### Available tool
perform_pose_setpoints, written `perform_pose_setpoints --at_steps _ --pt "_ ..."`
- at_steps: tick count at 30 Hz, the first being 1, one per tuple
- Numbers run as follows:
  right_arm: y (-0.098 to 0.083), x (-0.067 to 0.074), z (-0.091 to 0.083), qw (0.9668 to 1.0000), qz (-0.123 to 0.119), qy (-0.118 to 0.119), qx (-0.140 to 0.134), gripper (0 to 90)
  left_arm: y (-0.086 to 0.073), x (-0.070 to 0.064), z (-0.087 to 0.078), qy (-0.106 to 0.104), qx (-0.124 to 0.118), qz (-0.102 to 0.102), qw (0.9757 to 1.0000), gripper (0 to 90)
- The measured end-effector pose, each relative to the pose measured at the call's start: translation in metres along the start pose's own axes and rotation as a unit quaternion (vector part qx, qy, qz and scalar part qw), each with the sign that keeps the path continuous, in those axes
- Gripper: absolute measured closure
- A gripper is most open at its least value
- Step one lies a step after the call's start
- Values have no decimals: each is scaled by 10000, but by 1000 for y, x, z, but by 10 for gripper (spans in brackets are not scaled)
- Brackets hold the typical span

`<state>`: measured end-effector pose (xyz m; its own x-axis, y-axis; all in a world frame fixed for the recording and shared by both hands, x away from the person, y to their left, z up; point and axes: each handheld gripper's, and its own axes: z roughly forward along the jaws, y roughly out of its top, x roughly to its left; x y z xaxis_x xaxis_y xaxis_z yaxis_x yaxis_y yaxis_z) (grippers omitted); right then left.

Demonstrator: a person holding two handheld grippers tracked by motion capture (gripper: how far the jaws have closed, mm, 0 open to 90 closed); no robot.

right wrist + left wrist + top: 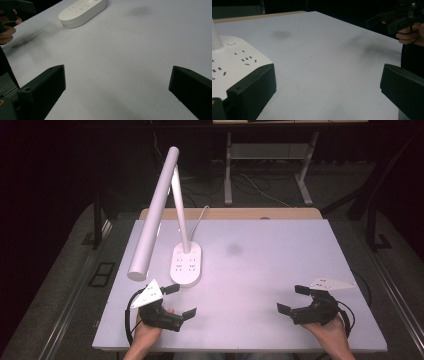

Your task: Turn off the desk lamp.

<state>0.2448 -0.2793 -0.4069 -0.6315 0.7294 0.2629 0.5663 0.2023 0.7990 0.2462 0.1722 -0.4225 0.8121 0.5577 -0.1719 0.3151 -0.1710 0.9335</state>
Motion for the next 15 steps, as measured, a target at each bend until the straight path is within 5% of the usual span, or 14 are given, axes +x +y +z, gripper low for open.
perform_pose_setpoints --at_steps 15 --pt "2 -1 -3 9999 -14 123 30 8 -1 1 0 -3 -41 -42 10000 0"
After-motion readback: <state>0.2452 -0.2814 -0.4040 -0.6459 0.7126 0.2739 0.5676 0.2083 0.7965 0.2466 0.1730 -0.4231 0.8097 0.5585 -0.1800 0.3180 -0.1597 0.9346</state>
